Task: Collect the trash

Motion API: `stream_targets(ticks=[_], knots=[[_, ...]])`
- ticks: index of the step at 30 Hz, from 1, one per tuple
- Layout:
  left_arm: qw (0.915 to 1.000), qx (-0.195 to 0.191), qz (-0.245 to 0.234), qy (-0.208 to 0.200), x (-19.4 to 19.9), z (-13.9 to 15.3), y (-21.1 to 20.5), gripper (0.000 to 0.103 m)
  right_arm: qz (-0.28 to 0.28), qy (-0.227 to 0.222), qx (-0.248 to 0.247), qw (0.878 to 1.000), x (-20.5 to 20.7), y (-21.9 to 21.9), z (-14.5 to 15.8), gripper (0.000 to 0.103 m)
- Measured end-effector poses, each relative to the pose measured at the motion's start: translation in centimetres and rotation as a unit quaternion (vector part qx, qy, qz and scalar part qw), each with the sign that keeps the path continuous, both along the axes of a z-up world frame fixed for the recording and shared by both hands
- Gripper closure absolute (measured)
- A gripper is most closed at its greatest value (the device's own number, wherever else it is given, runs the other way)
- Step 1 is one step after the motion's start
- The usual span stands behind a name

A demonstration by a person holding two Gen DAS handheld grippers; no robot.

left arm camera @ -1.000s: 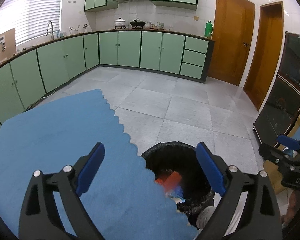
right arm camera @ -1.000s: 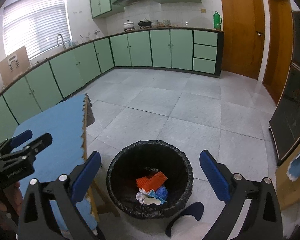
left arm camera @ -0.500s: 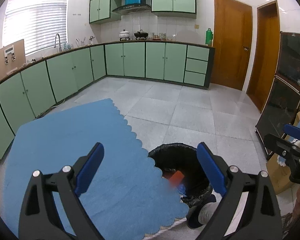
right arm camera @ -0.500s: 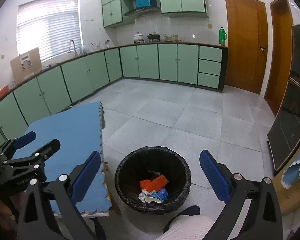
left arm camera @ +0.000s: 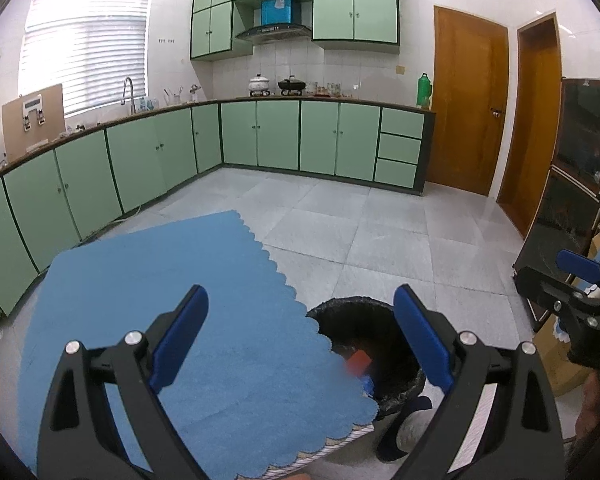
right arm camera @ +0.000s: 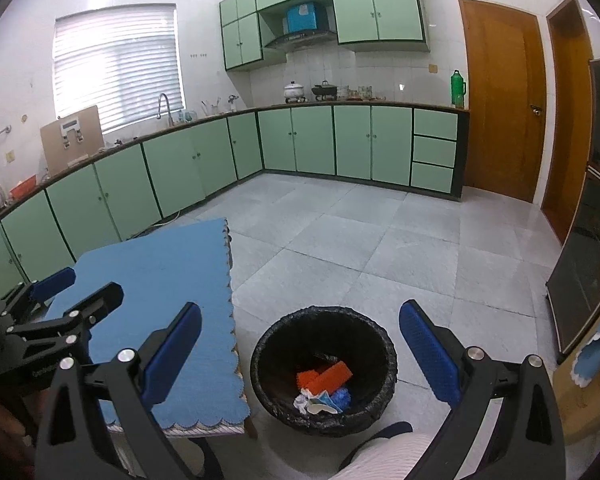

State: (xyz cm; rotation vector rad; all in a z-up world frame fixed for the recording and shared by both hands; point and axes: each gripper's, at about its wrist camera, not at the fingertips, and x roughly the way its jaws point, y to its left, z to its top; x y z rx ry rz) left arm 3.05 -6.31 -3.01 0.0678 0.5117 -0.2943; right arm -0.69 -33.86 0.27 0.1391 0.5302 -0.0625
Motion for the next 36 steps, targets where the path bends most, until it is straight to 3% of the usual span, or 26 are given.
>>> stream_targets(ticks=[36], knots=[[0.9997, -0.015, 0.008, -0.015, -0.4, 0.5, 0.4, 0.012, 0.006, -0.034, -0.020, 0.999, 0.0, 1.2, 1.1, 0.006]])
